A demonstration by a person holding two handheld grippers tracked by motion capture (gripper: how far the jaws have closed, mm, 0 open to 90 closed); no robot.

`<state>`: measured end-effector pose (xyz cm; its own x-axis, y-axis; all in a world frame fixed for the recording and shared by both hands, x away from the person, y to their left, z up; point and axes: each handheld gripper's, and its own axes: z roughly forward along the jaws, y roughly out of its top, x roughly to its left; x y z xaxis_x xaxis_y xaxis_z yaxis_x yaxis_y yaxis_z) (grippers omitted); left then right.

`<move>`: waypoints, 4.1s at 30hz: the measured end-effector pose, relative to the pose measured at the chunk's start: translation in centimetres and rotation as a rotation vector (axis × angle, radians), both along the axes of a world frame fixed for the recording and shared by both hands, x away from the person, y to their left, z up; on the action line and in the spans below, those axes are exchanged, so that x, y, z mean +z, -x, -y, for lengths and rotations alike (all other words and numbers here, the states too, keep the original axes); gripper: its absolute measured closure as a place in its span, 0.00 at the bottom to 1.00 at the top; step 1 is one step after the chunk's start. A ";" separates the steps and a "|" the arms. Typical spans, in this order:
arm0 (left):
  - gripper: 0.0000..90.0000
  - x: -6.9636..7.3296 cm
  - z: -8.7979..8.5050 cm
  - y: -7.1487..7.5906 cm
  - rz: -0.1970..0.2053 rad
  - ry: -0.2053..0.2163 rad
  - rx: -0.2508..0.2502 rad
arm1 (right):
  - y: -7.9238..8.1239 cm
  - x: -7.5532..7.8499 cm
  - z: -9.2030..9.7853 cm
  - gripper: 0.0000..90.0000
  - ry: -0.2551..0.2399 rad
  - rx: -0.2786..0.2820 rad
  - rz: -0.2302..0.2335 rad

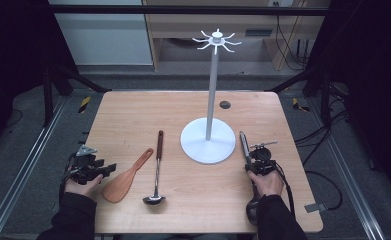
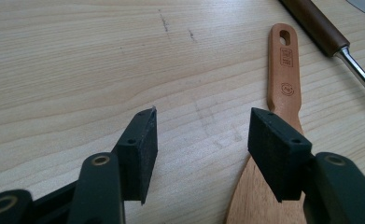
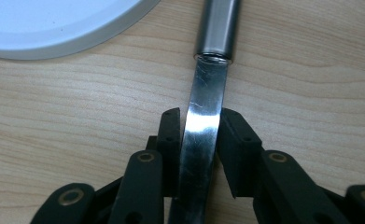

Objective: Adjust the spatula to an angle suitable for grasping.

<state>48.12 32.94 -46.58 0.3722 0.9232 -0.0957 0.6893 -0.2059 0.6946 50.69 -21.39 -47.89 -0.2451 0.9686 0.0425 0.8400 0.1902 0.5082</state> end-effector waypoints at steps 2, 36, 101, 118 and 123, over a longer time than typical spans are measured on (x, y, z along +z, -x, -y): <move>0.48 0.0 0.0 0.0 -0.001 0.000 -0.001 | 0.0 0.1 0.0 0.82 -0.002 -0.006 -0.009; 0.47 -0.1 0.1 -0.1 -0.012 0.000 -0.004 | -0.3 0.5 -0.3 0.83 0.053 -0.019 -0.103; 0.48 0.1 0.0 -0.1 -0.005 0.011 -0.006 | 3.1 9.0 1.3 0.84 -0.128 0.006 0.268; 0.48 0.1 0.0 -0.1 -0.002 0.016 -0.009 | 4.1 10.4 1.5 0.84 -0.164 0.020 0.415; 0.48 0.1 0.0 -0.1 -0.004 0.019 -0.012 | 4.3 10.9 1.4 0.84 -0.173 0.037 0.460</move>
